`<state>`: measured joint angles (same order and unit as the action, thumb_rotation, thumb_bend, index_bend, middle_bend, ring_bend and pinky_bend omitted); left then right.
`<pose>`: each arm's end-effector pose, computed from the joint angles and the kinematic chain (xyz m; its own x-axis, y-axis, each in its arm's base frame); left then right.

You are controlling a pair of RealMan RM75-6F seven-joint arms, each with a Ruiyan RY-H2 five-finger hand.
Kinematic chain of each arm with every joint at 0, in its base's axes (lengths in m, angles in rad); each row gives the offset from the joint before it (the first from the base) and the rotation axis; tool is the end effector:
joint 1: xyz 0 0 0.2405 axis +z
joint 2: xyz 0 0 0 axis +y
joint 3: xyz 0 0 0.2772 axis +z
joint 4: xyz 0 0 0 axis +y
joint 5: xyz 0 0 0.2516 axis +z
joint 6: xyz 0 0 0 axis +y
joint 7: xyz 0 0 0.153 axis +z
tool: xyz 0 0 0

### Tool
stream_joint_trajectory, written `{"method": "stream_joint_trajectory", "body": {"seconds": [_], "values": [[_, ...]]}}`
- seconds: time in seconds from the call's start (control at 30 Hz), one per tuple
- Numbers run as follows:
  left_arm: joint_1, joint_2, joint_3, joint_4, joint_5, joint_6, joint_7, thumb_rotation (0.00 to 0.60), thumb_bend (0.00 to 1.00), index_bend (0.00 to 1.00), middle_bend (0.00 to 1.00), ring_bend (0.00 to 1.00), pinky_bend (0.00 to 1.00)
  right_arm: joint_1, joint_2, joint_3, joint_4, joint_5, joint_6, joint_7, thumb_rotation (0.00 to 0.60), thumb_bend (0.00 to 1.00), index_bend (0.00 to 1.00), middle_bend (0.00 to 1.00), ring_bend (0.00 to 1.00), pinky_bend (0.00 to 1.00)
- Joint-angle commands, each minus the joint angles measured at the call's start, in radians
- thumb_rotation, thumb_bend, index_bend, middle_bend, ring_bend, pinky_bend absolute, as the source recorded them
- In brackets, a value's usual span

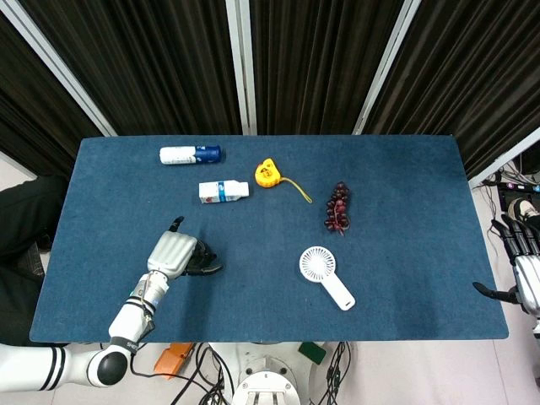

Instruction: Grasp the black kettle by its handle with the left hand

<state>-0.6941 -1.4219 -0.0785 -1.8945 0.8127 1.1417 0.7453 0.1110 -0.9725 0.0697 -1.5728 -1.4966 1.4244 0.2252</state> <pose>-0.1590 0.2970 -0.0366 0.5329 0.3755 0.7583 0.8453 -0.2779 -0.4564 -0.3647 -0.2114 0.1855 0.3564 -0.0185 0.9342 -0.9343 -0.0146 0.3562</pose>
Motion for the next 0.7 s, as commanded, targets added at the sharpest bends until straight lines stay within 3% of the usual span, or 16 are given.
{"method": "stream_joint_trajectory", "body": {"seconds": [0.03, 0.33, 0.53, 0.7], "values": [[-0.004, -0.001, 0.005, -0.001, -0.004, 0.0, 0.004, 0.083, 0.01, 0.83, 0.86, 0.69, 0.0, 0.0, 0.0, 0.001, 0.0, 0.001, 0.001, 0.0, 0.6, 0.0, 0.0, 0.03, 0.0, 0.0], [-0.018, 0.007, 0.016, -0.011, -0.031, -0.03, -0.017, 0.081, 0.01, 1.0, 1.0, 0.88, 0.0, 0.0, -0.001, 0.002, -0.004, 0.004, -0.001, -0.005, 0.6, 0.0, 0.0, 0.03, 0.0, 0.0], [0.006, 0.005, 0.009, 0.021, 0.039, -0.024, -0.118, 0.026, 0.0, 1.0, 1.0, 0.93, 0.0, 0.0, 0.0, 0.003, -0.008, 0.007, -0.002, -0.01, 0.6, 0.0, 0.0, 0.03, 0.0, 0.0], [0.032, -0.006, 0.002, 0.061, 0.116, 0.011, -0.186, 0.015, 0.0, 1.0, 1.0, 0.96, 0.12, 0.003, 0.001, 0.005, -0.013, 0.007, -0.005, -0.016, 0.6, 0.0, 0.0, 0.03, 0.0, 0.0]]}}
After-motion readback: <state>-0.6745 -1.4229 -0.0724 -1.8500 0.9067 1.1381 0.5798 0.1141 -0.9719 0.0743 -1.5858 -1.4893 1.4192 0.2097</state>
